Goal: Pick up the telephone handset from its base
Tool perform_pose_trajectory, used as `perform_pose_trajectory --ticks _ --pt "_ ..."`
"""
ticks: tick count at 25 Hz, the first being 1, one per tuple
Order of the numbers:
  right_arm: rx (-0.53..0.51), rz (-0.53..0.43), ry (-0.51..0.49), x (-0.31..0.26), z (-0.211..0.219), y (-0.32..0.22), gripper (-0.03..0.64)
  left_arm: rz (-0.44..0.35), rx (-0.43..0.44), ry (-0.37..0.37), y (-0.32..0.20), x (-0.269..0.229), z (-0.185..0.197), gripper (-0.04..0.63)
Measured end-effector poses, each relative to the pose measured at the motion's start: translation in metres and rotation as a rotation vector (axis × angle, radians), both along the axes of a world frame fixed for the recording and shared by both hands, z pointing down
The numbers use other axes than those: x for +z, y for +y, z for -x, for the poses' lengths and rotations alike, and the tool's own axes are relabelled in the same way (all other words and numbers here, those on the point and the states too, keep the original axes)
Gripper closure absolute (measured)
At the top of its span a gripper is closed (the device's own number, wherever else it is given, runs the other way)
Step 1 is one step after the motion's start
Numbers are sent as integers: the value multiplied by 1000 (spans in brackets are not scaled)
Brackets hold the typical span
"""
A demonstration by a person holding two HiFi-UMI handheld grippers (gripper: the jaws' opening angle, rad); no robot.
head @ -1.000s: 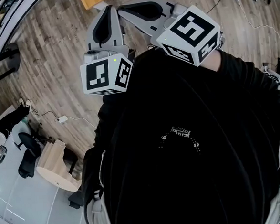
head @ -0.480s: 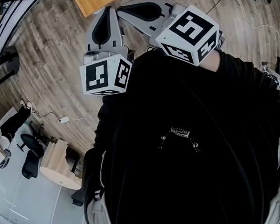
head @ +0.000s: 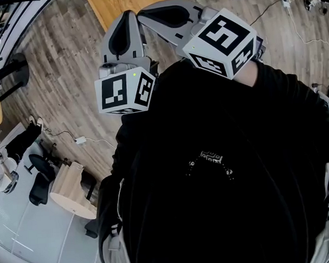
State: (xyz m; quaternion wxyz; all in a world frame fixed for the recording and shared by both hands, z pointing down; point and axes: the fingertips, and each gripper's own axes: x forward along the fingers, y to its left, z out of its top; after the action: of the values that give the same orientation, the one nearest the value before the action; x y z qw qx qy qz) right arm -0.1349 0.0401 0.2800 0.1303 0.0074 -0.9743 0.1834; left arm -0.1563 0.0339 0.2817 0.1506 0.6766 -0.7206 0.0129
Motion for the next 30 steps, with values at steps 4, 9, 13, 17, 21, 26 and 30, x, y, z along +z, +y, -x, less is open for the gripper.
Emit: perform_pose_trajectory --ticks 4,9,13,17,21,26,30 --pt "-4 11 -18 -5 12 -25 600 5 -8 -12 -23 -5 11 598" --pt "-8 14 -26 -12 26 -55 600 9 -14 -17 -50 -12 24 598" --pt "-37 14 -29 -18 40 -67 600 19 -22 -28 -61 -16 37 598" --pt "-61 47 -24 -10 51 -81 600 40 -44 -12 -75 -8 48 598" --pt "-85 68 -20 -3 69 -94 600 58 -67 -7 -86 -1 65 598" --pt "-111 86 -11 3 80 -111 600 100 -67 -9 -102 10 74 598" --pt "-131 110 -13 8 82 -128 600 113 -78 2 -118 16 75 598"
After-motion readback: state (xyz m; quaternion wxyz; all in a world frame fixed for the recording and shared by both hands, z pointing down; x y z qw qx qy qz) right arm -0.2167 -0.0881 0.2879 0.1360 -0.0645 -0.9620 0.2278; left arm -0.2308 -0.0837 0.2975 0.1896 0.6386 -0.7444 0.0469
